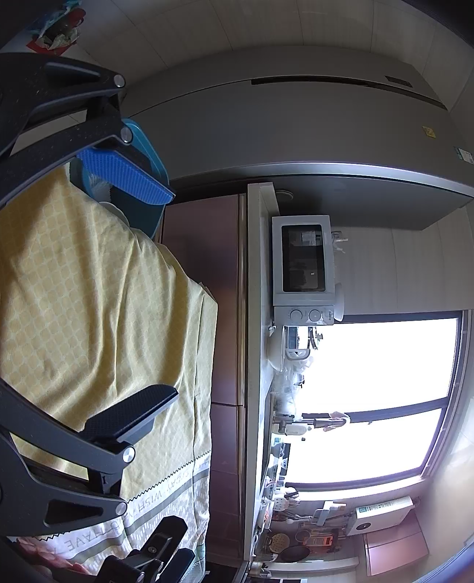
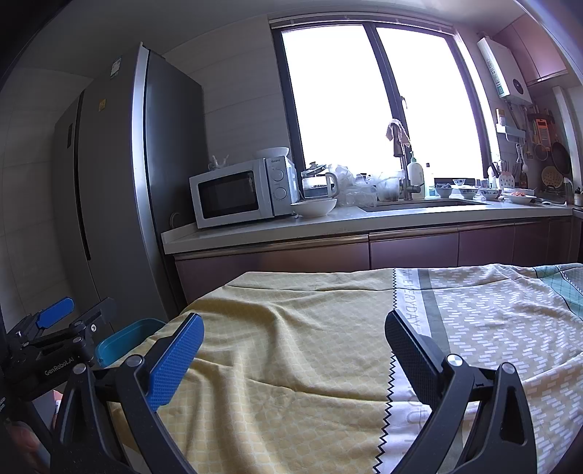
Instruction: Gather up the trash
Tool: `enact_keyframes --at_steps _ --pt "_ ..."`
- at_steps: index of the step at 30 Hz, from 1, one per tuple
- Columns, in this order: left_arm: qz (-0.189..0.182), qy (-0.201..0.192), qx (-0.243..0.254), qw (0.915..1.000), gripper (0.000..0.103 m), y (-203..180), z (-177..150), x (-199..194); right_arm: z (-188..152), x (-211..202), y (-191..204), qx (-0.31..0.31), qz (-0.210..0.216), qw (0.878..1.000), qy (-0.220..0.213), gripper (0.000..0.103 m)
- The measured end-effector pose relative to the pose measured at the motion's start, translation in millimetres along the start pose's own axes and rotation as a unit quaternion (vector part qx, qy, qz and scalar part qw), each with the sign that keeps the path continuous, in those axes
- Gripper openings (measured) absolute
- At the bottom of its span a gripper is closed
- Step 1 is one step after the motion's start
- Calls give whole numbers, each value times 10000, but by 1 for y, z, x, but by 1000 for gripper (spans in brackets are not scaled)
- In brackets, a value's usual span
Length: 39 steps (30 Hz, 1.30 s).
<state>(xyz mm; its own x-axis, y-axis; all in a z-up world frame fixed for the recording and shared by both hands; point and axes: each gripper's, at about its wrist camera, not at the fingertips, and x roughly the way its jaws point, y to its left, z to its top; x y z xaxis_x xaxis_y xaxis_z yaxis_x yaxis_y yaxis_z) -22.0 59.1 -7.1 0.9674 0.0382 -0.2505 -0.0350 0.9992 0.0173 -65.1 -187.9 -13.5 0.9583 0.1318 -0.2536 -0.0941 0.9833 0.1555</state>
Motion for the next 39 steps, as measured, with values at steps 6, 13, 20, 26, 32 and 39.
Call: enact_keyframes --at_steps 6,13,20,26,32,39 --pt "0 0 3 10000 97 0 0 0 0 0 0 4 -11 10000 -3 96" --pt "-4 0 4 10000 97 0 0 0 0 0 0 20 -19 10000 -1 96" --pt "-4 2 7 10000 97 0 0 1 1 1 -1 17 -20 10000 -2 96" --pt "-3 3 2 10000 97 0 0 1 1 1 2 6 -27 10000 -13 96" --pt "-4 21 5 10000 97 0 0 3 1 1 2 13 -31 10000 -7 96" --pt "2 41 5 10000 97 0 0 5 1 2 1 15 -22 10000 2 96"
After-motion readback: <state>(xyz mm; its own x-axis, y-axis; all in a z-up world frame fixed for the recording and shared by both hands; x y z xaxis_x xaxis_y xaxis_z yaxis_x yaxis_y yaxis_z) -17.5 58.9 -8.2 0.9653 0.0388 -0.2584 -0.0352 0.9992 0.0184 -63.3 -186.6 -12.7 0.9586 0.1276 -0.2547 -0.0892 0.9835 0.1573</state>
